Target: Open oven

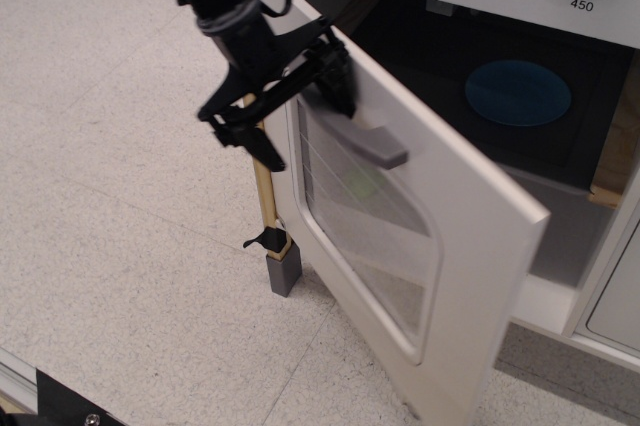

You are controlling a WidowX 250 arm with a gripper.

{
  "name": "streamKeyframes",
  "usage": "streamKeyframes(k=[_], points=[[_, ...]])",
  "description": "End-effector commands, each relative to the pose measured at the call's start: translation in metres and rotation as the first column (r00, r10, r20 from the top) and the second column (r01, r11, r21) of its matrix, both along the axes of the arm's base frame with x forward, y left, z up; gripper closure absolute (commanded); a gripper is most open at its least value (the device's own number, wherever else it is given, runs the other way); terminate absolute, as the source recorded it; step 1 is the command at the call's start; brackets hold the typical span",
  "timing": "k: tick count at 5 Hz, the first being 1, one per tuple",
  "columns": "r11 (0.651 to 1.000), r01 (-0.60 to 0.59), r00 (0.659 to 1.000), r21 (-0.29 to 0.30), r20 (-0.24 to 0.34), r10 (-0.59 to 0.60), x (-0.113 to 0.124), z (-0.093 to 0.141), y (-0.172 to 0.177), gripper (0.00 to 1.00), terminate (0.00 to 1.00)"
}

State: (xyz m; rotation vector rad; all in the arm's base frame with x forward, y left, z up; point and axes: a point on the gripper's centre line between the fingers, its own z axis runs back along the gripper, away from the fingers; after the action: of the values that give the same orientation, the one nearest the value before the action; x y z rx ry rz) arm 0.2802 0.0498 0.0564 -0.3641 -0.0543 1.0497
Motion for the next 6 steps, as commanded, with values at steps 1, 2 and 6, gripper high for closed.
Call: streamKeyframes(k=[1,2,6], points=[[0.982,0.124,0.989,0.143,0.058,-0.134,0.005,0.024,0.042,0.0,0.0],[0.986,0.113,0.989,0.126,0.078,-0.123,0.005,0.046,0.041,0.0,0.0],[0.98,-0.198,0.979,-0.012,0.049,0.199,0.027,0.085,-0.031,0.0,0.0]])
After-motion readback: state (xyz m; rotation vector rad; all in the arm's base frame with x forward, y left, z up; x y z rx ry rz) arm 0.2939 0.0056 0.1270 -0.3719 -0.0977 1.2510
